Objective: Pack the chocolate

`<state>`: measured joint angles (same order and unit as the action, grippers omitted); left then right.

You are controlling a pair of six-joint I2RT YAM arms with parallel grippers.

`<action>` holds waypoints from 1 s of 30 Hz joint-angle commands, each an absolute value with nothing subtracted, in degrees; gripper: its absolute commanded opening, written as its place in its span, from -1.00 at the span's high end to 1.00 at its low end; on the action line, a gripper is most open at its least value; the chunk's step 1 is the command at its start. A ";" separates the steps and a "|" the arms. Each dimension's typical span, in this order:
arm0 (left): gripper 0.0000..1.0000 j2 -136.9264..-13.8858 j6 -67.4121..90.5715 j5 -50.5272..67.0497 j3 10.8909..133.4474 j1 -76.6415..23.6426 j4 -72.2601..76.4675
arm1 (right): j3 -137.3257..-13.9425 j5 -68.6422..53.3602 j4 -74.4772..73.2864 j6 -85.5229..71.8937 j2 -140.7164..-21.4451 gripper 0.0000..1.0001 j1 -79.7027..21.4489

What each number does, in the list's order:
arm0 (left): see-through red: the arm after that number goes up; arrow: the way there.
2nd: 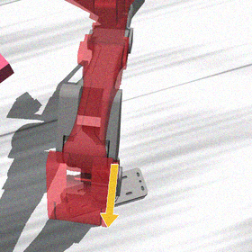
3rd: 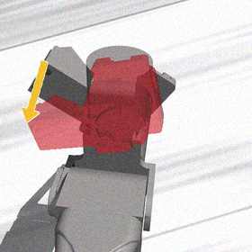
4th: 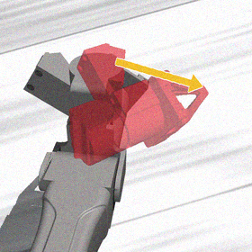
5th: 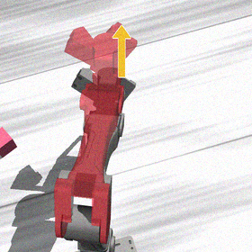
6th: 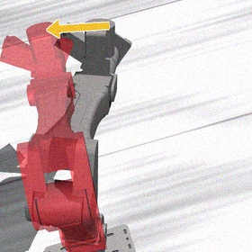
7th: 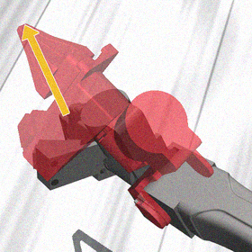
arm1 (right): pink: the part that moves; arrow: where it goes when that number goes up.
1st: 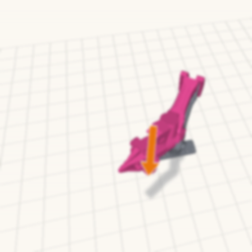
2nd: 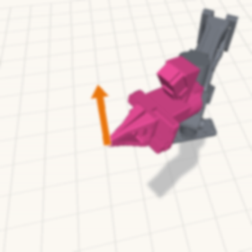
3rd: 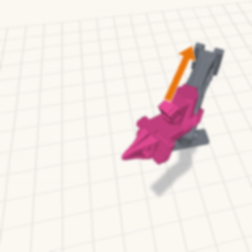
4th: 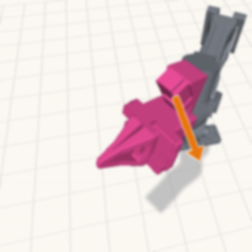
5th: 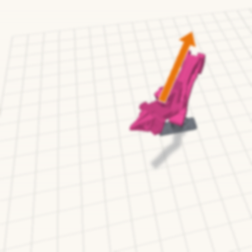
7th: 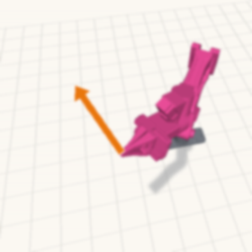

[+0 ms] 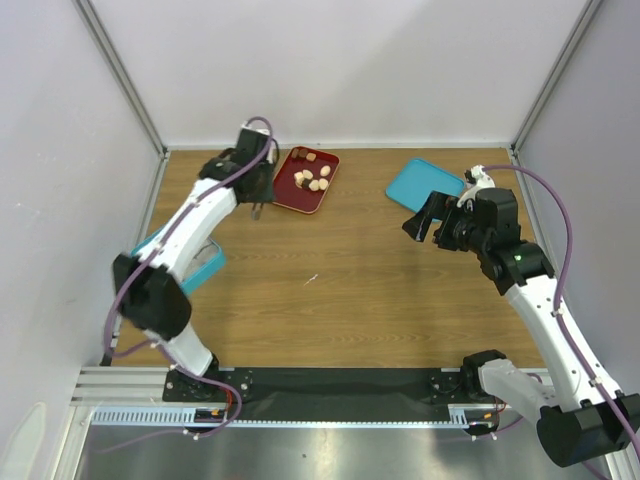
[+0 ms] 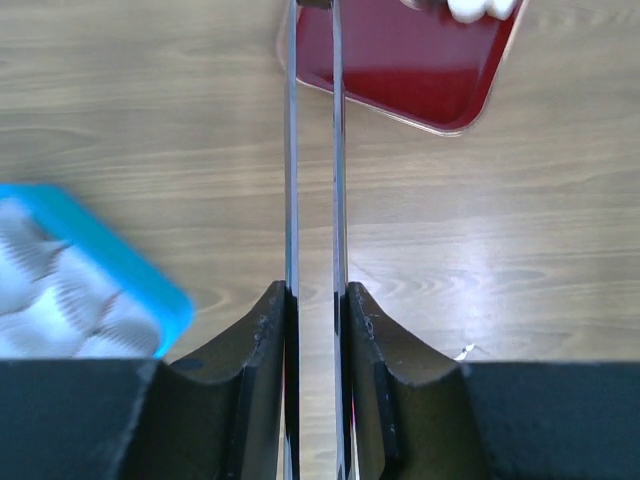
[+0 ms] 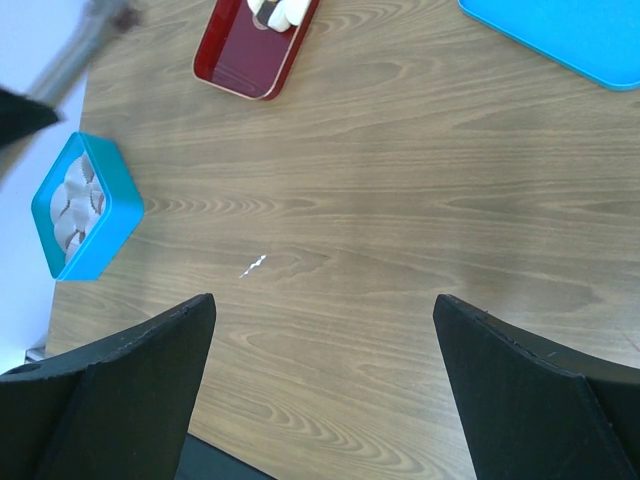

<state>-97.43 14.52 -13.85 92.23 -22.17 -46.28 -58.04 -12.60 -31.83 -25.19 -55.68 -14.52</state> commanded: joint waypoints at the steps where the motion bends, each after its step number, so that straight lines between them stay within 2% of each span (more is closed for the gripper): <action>1: 0.55 -85.64 15.47 -17.40 88.01 -18.99 -50.53 | -58.62 -14.06 -29.71 -25.05 -53.88 -0.98 -14.77; 8: 0.56 -69.29 18.63 -15.74 73.58 -5.99 -51.59 | -57.92 -16.61 -28.74 -25.49 -53.17 -0.98 -15.64; 12: 0.52 -65.22 18.11 -17.57 69.26 0.34 -52.56 | -57.74 -17.22 -28.04 -25.75 -53.17 -0.98 -16.52; 18: 0.52 -63.81 17.31 -15.73 64.34 8.25 -52.21 | -58.36 -17.58 -27.95 -25.84 -53.35 -0.98 -17.49; 30: 0.47 -64.69 16.00 -12.83 58.01 11.43 -47.64 | -58.45 -16.61 -28.04 -25.31 -53.17 -0.98 -18.10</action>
<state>-65.56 16.86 -14.11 58.26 10.87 -51.24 -57.98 -16.82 -30.09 -25.43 -54.08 -17.78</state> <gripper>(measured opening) 0.318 0.991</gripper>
